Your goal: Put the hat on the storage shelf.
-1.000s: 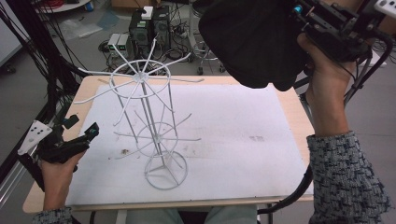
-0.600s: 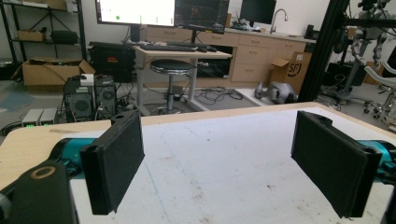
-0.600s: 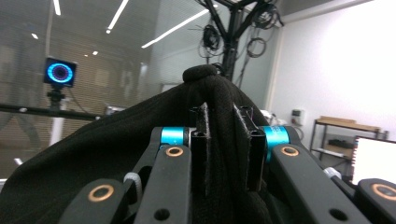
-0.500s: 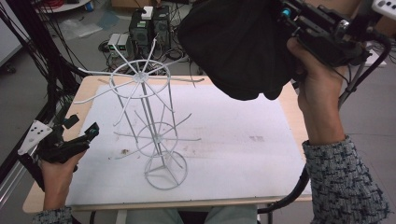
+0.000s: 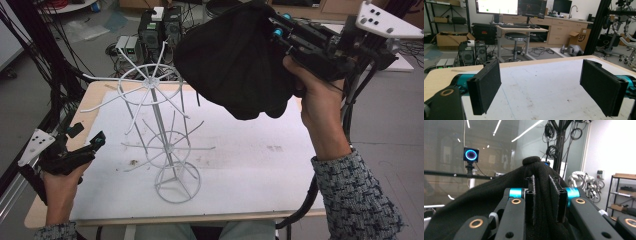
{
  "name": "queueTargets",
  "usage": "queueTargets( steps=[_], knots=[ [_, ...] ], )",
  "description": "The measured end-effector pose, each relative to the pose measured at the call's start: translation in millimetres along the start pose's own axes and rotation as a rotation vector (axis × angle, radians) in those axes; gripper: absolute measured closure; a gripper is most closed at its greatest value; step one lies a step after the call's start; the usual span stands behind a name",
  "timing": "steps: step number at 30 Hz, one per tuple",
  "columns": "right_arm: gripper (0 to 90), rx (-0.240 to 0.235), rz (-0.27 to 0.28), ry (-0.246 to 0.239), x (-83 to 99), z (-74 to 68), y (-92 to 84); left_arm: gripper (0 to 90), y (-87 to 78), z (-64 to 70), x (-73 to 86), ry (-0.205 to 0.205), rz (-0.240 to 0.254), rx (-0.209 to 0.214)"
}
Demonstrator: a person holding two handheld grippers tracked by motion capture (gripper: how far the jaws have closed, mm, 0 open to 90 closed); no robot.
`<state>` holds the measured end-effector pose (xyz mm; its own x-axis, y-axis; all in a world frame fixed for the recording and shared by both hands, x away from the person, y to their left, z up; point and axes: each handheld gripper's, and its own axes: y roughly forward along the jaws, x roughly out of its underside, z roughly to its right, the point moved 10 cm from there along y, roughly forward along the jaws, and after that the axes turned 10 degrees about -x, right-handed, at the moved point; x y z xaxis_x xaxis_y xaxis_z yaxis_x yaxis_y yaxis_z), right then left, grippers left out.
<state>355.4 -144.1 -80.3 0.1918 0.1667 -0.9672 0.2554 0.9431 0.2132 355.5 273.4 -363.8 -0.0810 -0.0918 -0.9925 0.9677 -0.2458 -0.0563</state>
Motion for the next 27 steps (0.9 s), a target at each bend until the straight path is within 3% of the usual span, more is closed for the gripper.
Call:
queueTargets(
  steps=[8,14,17,23,27],
  knots=[
    [73.5,-0.014,-0.021,0.012,13.5,-0.7,4.8,17.1,-0.1,0.0,-0.4,-0.002,0.002,0.000],
    [69.8,-0.026,-0.037,0.065,35.8,4.6,6.1,17.1,0.0,0.2,-0.5,0.000,0.003,0.000],
    [69.8,-0.023,-0.043,0.067,40.9,5.1,5.4,17.1,-0.1,-0.3,-0.6,0.000,0.004,0.000],
    [70.2,-0.026,-0.045,0.099,58.8,5.9,2.5,17.1,0.7,1.3,0.3,0.001,-0.001,0.002],
    [74.2,-0.044,-0.007,0.121,62.0,4.8,1.3,17.1,0.9,2.1,0.0,0.002,0.001,0.004]
  ],
)
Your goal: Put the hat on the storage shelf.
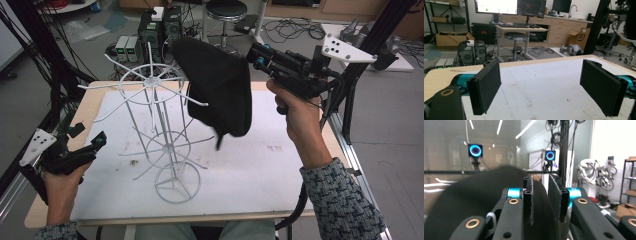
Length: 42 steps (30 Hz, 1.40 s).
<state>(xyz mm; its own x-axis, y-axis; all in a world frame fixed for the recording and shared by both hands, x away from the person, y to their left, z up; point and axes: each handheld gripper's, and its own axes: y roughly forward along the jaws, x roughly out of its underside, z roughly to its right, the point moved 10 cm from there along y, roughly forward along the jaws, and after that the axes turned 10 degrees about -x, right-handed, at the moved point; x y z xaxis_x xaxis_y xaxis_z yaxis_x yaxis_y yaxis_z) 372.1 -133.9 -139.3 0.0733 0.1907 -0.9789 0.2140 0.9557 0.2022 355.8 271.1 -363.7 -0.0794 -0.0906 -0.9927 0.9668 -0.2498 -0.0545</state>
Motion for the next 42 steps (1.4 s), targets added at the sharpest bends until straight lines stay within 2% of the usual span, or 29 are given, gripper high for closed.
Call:
queueTargets(
  steps=[2,8,15,16,19,20,21,22,23,24,25,26,27,28,30,31,36,39,40,42],
  knots=[
    [73.4,0.004,-0.016,-0.004,6.3,-0.5,0.7,17.1,-0.4,-0.6,0.0,0.004,-0.001,-0.001],
    [70.8,0.017,-0.013,0.002,13.0,2.0,-2.2,17.1,-1.8,-2.2,-1.1,-0.001,0.001,-0.004],
    [63.3,0.099,-0.026,-0.046,16.1,12.2,-20.4,17.1,-2.0,-3.0,-1.1,-0.004,0.003,-0.006],
    [61.3,0.136,-0.022,-0.052,17.8,17.8,-31.3,17.1,-1.8,-2.9,-1.0,-0.005,0.003,-0.006],
    [56.8,0.192,-0.028,-0.047,23.8,27.1,-48.3,17.1,-1.7,-2.7,-0.7,-0.002,0.002,-0.005],
    [56.8,0.192,-0.028,-0.047,23.8,27.1,-48.3,17.1,-1.7,-2.7,-0.8,-0.002,0.002,-0.005],
    [54.3,0.229,-0.036,-0.047,28.3,32.1,-59.3,17.1,-1.5,-2.6,-0.9,-0.003,0.002,-0.006],
    [54.3,0.229,-0.036,-0.047,28.3,32.1,-59.3,17.1,-1.5,-2.6,-0.9,-0.003,0.002,-0.006],
    [49.7,0.268,-0.044,-0.058,33.7,37.1,-71.2,17.1,-1.4,-2.6,-0.8,-0.003,0.003,-0.006],
    [49.7,0.268,-0.044,-0.058,33.7,37.1,-71.2,17.1,-1.3,-2.4,-0.7,-0.004,0.002,-0.006],
    [46.9,0.315,-0.061,-0.063,39.7,42.2,-83.1,17.0,-1.0,-2.6,-0.5,-0.002,0.002,-0.007],
    [46.9,0.315,-0.061,-0.063,39.7,42.2,-83.1,17.0,-0.9,-2.4,-0.2,-0.002,0.000,-0.007],
    [41.0,0.357,-0.080,-0.068,46.2,46.3,-94.5,17.0,-0.6,-2.1,-0.2,-0.003,0.000,-0.007],
    [40.3,0.382,-0.086,-0.063,50.2,48.5,-101.3,17.1,0.0,-1.4,-0.4,-0.004,0.001,-0.005],
    [39.0,0.393,-0.090,-0.068,52.5,49.7,-105.4,17.0,0.1,-1.2,-0.3,-0.002,0.000,-0.004],
    [34.6,0.433,-0.106,-0.074,60.1,53.7,-117.8,17.1,0.5,-1.1,0.0,0.000,-0.002,-0.004],
    [27.7,0.514,-0.156,-0.078,80.5,59.0,-143.6,17.1,3.8,0.9,0.9,-0.002,-0.003,0.000],
    [23.6,0.569,-0.183,-0.098,93.1,61.0,-158.9,17.1,6.6,3.9,1.4,0.002,-0.006,0.009],
    [23.6,0.569,-0.183,-0.098,93.1,61.0,-158.9,17.0,6.6,3.9,1.4,0.002,-0.006,0.009],
    [21.2,0.614,-0.209,-0.115,102.4,61.6,-169.2,17.0,7.9,5.1,1.7,0.004,-0.007,0.012]
  ],
)
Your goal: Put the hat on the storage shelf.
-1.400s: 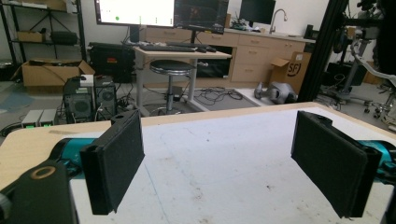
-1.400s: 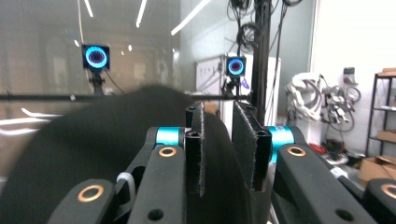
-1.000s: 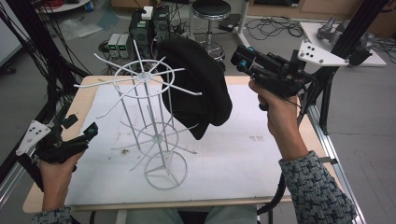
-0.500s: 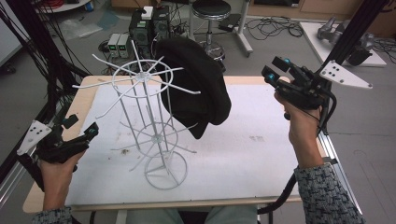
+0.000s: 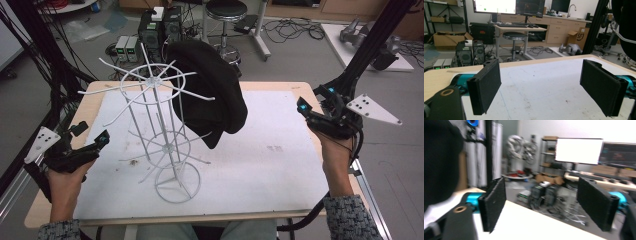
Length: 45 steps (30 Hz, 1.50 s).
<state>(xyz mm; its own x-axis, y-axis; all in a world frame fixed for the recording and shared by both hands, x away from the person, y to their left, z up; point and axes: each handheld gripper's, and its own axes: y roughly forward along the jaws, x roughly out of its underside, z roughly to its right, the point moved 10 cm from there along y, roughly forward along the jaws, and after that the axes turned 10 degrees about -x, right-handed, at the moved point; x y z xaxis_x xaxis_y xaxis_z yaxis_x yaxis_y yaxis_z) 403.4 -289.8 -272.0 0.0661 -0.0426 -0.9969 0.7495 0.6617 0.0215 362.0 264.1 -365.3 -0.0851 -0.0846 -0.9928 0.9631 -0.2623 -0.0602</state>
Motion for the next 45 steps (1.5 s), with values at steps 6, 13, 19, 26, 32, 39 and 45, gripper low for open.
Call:
queueTargets(
  steps=[6,13,19,26,32,39,45],
  knots=[
    [18.4,0.061,-0.065,-0.027,38.7,6.6,-15.2,17.0,3.4,2.9,3.0,0.002,-0.008,0.006],
    [15.6,0.093,-0.076,-0.010,60.3,8.3,-20.7,17.1,4.0,2.0,4.9,0.009,-0.012,0.001],
    [14.2,0.110,-0.091,0.048,85.2,14.4,-30.0,17.0,5.6,2.4,7.0,0.008,-0.016,0.001],
    [12.9,0.110,-0.114,0.098,110.8,16.0,-36.0,17.1,8.0,-1.3,12.5,0.013,-0.016,-0.020],
    [12.9,0.090,-0.156,0.110,131.7,8.6,-31.5,17.1,12.1,-3.4,21.5,0.029,-0.023,-0.040],
    [12.8,0.079,-0.208,0.119,152.1,3.5,-27.0,17.1,19.3,-3.9,37.9,0.051,-0.060,-0.053],
    [12.8,0.078,-0.206,0.119,151.9,3.8,-28.1,17.1,19.6,-4.0,38.3,0.050,-0.061,-0.052]
  ],
)
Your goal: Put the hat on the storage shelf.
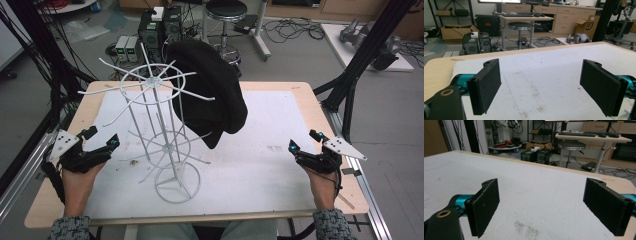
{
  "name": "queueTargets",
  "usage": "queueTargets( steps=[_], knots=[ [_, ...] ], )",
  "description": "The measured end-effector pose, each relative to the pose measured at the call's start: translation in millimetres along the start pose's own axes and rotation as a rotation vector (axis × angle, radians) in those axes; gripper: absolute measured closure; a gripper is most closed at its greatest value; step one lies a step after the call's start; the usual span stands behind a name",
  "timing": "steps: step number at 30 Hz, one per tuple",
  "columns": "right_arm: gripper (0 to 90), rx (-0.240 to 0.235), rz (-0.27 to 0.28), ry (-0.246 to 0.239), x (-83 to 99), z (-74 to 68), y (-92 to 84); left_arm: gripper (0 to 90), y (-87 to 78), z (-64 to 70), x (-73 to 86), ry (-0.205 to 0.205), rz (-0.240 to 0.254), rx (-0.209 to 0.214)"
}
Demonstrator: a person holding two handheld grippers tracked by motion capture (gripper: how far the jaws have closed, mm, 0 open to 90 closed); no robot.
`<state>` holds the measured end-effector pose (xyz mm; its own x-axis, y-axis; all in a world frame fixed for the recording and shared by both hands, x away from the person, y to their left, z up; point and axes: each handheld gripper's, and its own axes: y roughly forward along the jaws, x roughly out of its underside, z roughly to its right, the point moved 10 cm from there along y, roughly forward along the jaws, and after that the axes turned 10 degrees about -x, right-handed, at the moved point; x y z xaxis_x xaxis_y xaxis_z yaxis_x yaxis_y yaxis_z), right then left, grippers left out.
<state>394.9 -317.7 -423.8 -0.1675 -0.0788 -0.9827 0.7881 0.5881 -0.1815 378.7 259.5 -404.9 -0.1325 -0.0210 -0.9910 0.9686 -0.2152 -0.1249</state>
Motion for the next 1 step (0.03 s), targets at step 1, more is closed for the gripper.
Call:
queueTargets(
  steps=[1],
  knots=[
    [12.8,0.000,0.000,0.000,0.0,0.0,0.0,17.1,0.1,-0.3,0.2,-0.002,0.000,-0.001]
  ],
)
